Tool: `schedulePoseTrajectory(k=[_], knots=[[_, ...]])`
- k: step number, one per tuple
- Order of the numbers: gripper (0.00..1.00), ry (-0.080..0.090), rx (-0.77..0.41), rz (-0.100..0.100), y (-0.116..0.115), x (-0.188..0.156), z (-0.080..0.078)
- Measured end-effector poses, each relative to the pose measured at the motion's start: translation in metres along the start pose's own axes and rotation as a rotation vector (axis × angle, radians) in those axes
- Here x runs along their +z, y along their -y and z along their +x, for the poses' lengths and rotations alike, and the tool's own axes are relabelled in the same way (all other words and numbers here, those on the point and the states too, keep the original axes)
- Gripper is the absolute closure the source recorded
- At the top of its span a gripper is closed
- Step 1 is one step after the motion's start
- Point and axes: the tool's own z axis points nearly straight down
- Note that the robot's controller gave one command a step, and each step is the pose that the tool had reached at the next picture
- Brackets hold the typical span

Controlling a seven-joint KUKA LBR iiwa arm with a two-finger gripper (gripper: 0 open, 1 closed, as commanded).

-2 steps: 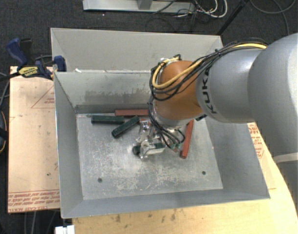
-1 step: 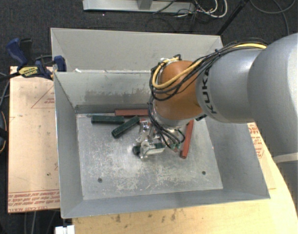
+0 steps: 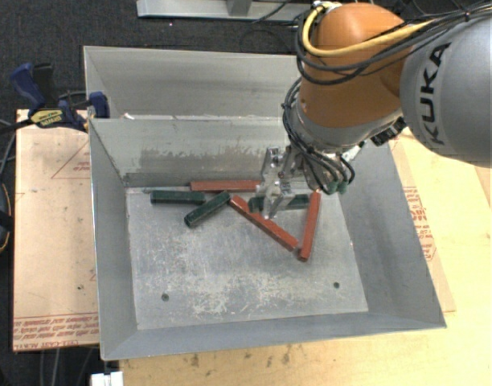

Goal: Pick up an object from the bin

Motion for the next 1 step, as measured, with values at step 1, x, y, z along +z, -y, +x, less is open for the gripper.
schedulePoseTrajectory(k=[1], knots=[[1.00, 0.008, 0.003, 0.000, -0.0001, -0.0194, -0.0005]])
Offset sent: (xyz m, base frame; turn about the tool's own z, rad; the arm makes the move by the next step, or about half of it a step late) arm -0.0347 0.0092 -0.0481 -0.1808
